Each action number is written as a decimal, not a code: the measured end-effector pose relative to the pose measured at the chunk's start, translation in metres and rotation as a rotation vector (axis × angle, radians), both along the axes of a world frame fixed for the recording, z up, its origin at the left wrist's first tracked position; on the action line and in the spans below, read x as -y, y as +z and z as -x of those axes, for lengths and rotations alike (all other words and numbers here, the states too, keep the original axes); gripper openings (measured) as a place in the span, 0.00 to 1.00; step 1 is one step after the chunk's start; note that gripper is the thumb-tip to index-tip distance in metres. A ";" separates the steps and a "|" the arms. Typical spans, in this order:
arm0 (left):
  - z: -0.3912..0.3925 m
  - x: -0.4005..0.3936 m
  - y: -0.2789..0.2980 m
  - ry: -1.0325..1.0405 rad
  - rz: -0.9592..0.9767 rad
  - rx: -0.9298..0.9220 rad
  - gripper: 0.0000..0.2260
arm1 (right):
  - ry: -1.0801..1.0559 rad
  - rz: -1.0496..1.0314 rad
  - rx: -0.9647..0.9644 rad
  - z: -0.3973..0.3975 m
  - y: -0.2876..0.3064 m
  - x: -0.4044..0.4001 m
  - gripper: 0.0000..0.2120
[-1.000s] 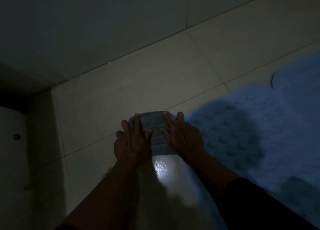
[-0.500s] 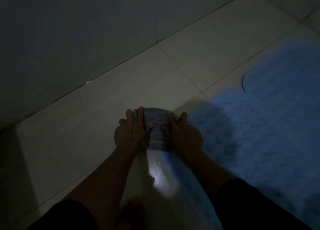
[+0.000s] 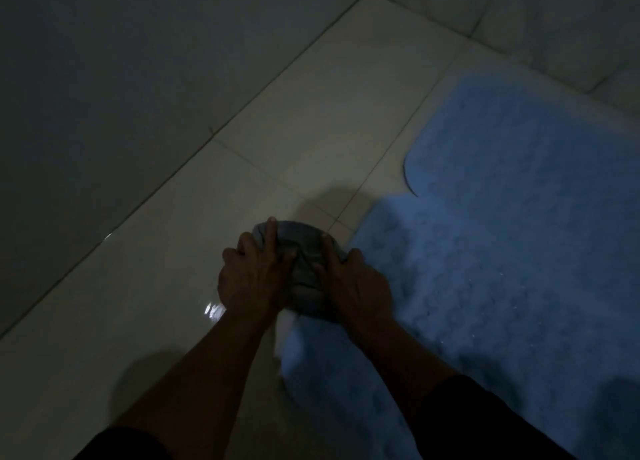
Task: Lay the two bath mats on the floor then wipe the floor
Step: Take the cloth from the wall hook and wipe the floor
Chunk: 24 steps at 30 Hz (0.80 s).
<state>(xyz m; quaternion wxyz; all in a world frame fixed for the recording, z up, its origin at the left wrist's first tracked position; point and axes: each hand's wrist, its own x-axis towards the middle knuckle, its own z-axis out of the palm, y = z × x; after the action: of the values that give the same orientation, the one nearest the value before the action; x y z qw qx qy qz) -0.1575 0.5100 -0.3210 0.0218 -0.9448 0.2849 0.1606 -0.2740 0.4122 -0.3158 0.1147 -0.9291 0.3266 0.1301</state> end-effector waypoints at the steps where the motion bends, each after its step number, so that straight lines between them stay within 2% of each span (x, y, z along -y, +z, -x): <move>1: -0.001 0.005 -0.001 -0.024 0.005 0.019 0.32 | -0.036 0.049 0.038 -0.003 0.002 0.003 0.28; 3: -0.003 0.018 0.001 -0.045 0.037 0.013 0.31 | -0.060 0.130 0.048 -0.004 0.005 0.008 0.26; 6: -0.012 0.039 0.001 -0.071 0.061 -0.112 0.31 | -0.079 0.046 -0.036 -0.002 0.009 0.018 0.29; 11: -0.020 0.067 0.006 -0.124 0.052 -0.111 0.31 | -0.141 0.003 -0.155 -0.013 0.026 0.044 0.32; 18: -0.023 0.090 -0.007 -0.120 0.078 -0.164 0.32 | -0.184 0.000 -0.086 -0.008 0.006 0.069 0.28; 21: -0.021 0.105 -0.006 -0.124 0.071 -0.126 0.32 | -0.136 0.097 -0.048 -0.005 -0.003 0.087 0.29; 24: -0.022 0.128 -0.003 -0.128 0.070 -0.124 0.32 | -0.091 0.314 0.043 -0.004 -0.016 0.109 0.32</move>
<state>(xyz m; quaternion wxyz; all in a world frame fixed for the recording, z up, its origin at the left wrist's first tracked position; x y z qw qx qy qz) -0.1355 0.3816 -0.3237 -0.0186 -0.9130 0.3510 0.2072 -0.2700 0.3032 -0.3319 -0.0193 -0.9224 0.3823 0.0522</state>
